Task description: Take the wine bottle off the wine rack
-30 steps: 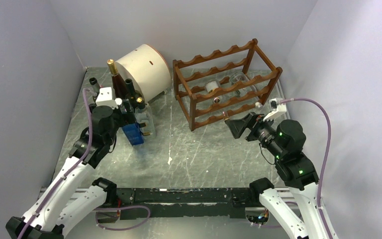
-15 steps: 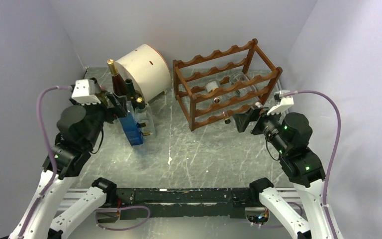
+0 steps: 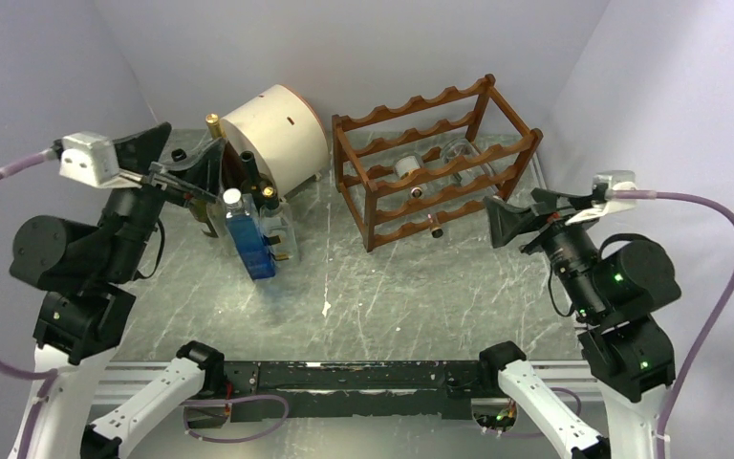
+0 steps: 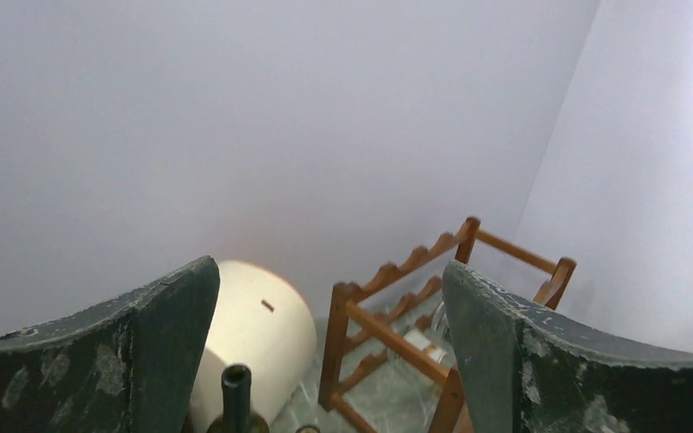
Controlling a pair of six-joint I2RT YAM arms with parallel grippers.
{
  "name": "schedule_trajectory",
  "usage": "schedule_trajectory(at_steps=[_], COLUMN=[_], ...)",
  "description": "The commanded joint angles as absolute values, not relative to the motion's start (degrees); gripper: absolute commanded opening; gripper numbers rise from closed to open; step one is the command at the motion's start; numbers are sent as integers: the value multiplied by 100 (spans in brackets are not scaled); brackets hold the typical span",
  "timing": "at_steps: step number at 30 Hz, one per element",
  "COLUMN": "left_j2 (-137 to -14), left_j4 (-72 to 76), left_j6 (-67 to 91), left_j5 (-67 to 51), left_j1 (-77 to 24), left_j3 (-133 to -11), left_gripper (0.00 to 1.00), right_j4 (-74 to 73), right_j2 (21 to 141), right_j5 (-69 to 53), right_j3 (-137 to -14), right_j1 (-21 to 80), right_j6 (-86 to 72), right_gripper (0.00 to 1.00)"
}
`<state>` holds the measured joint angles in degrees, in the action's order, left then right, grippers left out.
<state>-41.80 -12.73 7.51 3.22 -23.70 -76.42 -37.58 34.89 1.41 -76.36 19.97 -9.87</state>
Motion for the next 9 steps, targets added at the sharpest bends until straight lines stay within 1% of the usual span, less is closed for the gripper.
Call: schedule_trajectory(at_steps=[1,4,6,9], left_j2=[-4032,-3969,-3940,-3896], left_j4=[-403,-368,-392,-416], left_j6=[582,659,731,828], left_j5=[19,48,53,28], left_j1=[-2342,-2347,-2347,-2347], left_j3=[-7687,-7652,-7605,-7531], left_gripper=[97,97,97,96], right_j4=[-3607,-3533,-3526,-3338], right_j2=[3498,3541,3602,3549], right_j5=[391,421,171,104], right_j3=[-7853,-7902,-7881,-7776], right_j1=[2031,2030,2030,2013], right_j6=[-894,-960,-904,-1002], right_gripper=[100,100,100,100])
